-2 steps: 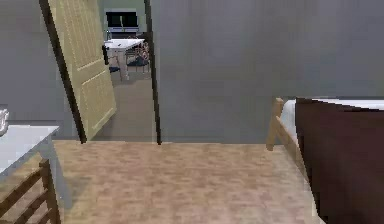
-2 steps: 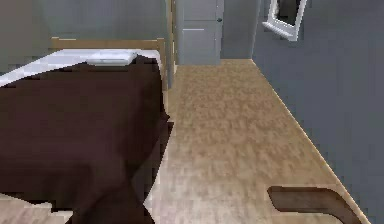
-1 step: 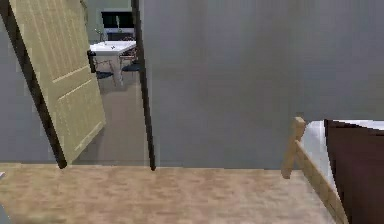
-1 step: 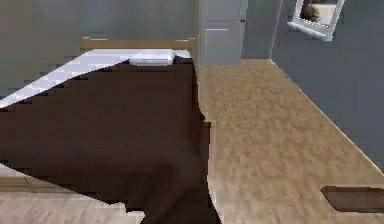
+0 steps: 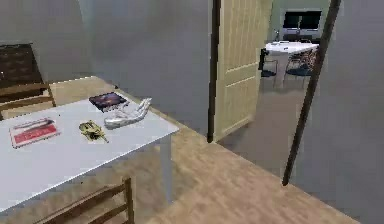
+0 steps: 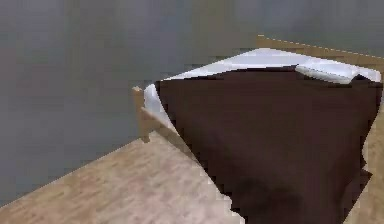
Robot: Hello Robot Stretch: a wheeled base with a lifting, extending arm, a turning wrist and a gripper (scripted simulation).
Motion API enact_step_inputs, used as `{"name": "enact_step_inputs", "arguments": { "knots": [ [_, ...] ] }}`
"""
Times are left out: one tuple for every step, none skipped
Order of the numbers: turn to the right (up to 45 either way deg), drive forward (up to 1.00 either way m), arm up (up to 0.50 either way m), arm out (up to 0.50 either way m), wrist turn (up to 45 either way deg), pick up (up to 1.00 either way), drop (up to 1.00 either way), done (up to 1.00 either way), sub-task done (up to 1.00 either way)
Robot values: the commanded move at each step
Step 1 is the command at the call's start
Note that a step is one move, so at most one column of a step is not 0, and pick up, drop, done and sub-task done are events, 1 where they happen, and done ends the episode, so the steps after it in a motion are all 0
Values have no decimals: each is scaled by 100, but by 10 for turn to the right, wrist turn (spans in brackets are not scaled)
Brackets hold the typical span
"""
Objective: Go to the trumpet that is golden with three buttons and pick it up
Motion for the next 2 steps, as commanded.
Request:
{"name": "enact_step_inputs", "arguments": {
  "knots": [
    [-450, 0, 0, 0, 0, 0, 0, 0, 0],
    [-270, 0, 0, 0, 0, 0, 0, 0, 0]
  ]
}}
